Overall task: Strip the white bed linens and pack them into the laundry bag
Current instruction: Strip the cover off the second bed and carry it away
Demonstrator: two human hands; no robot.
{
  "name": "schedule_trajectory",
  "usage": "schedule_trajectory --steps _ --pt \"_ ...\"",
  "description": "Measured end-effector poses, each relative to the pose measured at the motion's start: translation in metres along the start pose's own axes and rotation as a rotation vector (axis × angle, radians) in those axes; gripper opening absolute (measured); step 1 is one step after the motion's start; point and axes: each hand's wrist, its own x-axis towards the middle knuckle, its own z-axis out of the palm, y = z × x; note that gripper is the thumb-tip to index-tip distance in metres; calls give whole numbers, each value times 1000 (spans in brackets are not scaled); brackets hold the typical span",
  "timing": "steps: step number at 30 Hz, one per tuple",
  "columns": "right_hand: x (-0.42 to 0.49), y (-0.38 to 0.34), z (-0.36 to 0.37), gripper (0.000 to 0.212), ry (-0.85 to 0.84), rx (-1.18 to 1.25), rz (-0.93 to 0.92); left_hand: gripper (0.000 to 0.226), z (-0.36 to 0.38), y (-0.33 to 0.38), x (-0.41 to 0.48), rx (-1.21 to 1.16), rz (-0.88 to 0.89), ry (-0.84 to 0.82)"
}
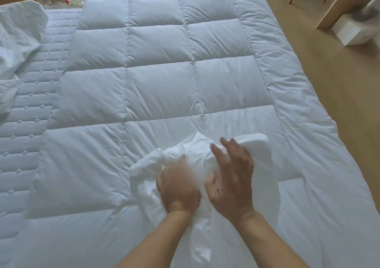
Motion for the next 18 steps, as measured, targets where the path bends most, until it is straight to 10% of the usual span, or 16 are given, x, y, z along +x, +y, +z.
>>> schedule_trajectory --steps 3,7,13,15,18 --pt "12 12 8 32 -68 -180 -21 72 -8 -2 9 -120 -86 25" --pt "6 31 16 48 -239 -201 341 58 -7 2 19 -73 -20 28" --pt "-15 42 18 30 -219 -36 828 67 -9 -26 36 402 42 -158" --pt "-7 31 13 35 -79 63 782 61 -7 -30 41 500 59 -221" --pt "-6 1 7 54 11 14 238 49 -2 -25 39 544 60 -233"
